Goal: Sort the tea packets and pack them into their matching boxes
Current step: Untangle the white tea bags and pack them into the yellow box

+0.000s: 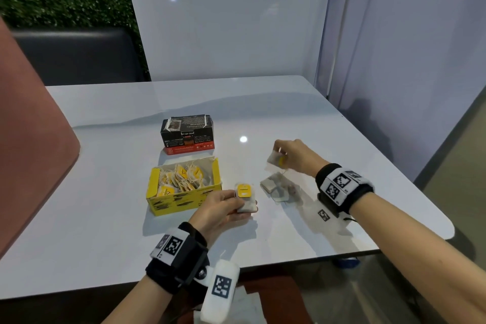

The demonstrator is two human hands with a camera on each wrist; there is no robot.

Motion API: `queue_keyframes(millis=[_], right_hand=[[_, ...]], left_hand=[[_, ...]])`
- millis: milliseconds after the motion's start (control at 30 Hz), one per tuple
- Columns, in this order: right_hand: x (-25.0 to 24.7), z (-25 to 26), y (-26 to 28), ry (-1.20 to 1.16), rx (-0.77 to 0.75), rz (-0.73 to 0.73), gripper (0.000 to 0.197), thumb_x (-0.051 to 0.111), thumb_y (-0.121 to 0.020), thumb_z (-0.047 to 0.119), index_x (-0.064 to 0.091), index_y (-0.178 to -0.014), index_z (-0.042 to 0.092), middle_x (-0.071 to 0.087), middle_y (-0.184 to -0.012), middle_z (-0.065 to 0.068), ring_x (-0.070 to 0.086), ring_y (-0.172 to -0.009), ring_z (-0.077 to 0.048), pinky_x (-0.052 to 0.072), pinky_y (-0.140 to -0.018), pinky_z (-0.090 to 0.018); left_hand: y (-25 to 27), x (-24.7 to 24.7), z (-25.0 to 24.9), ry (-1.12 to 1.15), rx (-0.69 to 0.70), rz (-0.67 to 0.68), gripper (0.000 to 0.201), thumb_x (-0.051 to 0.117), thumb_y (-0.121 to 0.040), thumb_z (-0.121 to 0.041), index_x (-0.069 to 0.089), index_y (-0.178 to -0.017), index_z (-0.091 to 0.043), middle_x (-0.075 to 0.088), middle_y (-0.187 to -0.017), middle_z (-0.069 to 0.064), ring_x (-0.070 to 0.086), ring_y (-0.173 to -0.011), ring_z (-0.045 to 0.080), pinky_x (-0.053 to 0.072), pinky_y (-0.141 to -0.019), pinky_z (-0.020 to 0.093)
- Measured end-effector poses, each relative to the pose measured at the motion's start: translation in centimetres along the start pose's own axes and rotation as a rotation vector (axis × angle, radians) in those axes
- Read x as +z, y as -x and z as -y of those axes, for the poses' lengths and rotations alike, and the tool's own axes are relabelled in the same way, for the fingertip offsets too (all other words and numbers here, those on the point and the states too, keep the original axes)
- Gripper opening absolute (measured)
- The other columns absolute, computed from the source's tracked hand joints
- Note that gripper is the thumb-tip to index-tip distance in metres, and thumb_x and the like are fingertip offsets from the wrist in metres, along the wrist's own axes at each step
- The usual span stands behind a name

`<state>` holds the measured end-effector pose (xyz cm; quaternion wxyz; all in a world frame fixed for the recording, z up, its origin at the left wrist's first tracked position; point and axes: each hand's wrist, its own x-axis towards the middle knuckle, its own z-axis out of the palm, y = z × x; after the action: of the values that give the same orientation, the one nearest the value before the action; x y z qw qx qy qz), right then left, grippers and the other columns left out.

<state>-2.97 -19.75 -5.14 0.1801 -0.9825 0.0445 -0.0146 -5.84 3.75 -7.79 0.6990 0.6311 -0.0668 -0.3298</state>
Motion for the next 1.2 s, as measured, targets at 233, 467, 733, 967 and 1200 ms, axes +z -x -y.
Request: queue_keyframes(millis=[233,467,733,967,1200], right_hand=[[0.6,3.2,6.7,-1.11,0.112,0.043,0.033,0.068,-0.074,-0.011,0.057,-0.101,0.004,0.061,-0.074,-0.006,0.064,-0.059,-0.015,0.054,-0.057,-0.023],[3.0,4.3,8.7,-0.996,0.092,-0.073,0.024,0.067,-0.078,-0.003,0.06,-0.092,0.015,0.062,-0.084,-0.011,0.063,-0.072,-0.023,0.056,-0.065,-0.032],[0.0,3.5,6.0,-0.598,-0.12,0.001,0.025,0.064,-0.082,0.004,0.058,-0.091,0.026,0.065,-0.082,0.001,0.061,-0.072,-0.009,0.051,-0.071,-0.026],[-0.8,5.1,4.6,-0.226,-0.329,0.302,0.015,0.067,-0.08,0.007,0.069,-0.089,0.019,0.056,-0.08,0.015,0.053,-0.074,0.003,0.041,-0.07,-0.014],[0.3,5.9,4.5,-0.334,-0.326,0.154,0.017,0.067,-0.082,0.01,0.053,-0.09,0.014,0.06,-0.092,-0.002,0.06,-0.083,-0.02,0.049,-0.074,-0.028]], left_hand=[[-0.2,0.5,0.4,0.108,-0.018,-0.036,0.029,0.05,-0.095,-0.025,0.066,-0.099,-0.002,0.073,-0.095,0.014,0.069,-0.09,0.027,0.052,-0.089,0.038],[0.4,1.3,1.4,0.172,-0.021,0.005,0.034,0.046,-0.096,-0.024,0.065,-0.106,0.002,0.07,-0.105,0.02,0.066,-0.101,0.032,0.049,-0.093,0.039],[-0.5,0.6,0.6,0.104,-0.018,-0.053,0.031,0.046,-0.097,-0.02,0.062,-0.108,0.004,0.068,-0.104,0.02,0.064,-0.101,0.033,0.051,-0.088,0.038],[-0.3,1.2,-1.0,-0.002,-0.03,0.044,0.049,0.039,-0.096,-0.04,0.065,-0.105,0.001,0.07,-0.101,0.018,0.068,-0.093,0.028,0.057,-0.083,0.035],[-0.1,0.6,-0.7,-0.159,0.002,0.078,0.02,0.047,-0.093,0.001,0.059,-0.109,0.006,0.068,-0.083,0.006,0.068,-0.069,0.009,0.058,-0.065,0.024]])
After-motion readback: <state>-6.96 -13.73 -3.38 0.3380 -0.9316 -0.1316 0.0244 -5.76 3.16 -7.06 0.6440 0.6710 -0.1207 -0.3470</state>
